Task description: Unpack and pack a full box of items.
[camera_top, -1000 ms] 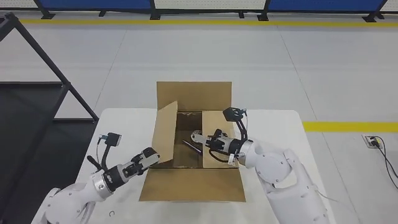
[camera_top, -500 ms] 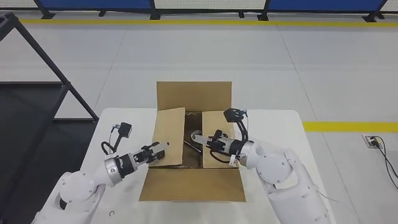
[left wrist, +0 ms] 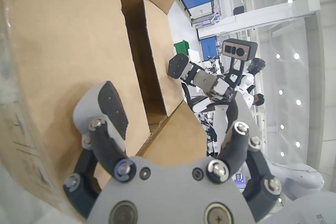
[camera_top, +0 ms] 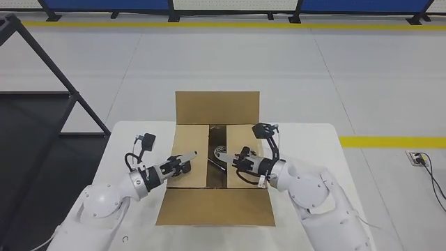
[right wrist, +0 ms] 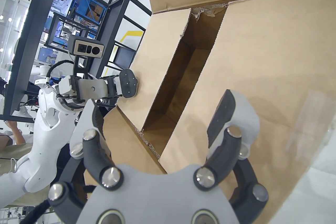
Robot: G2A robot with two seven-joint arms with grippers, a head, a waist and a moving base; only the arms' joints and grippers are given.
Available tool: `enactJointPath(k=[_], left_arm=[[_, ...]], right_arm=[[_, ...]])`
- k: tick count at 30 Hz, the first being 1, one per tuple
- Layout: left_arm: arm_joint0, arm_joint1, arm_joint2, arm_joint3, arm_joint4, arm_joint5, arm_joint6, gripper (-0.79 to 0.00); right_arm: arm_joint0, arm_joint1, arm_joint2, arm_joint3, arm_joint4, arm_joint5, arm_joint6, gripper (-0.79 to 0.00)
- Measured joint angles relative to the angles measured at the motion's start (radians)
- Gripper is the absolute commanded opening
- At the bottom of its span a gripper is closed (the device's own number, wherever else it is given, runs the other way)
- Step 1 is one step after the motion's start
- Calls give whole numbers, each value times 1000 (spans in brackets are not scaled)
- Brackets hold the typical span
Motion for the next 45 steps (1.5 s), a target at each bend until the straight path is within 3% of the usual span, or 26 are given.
enactJointPath(k=[12,33,38,45], left_arm=[[3,-7,24,-8,27,15,34,0],[108,10,-104,-149,-59,-51,33,0],[165,20,-177,-214,-70,-93,37,0],[254,34,-285,-275,-63,-194,25,0]], right_arm=[[12,5,-22,22,10,-16,9,0],[24,18,-48,-14,-6,-42,39,0],[-25,36,-6,-109,5,-137,74,0],[-133,73,92,-266,33,-346,154,0]])
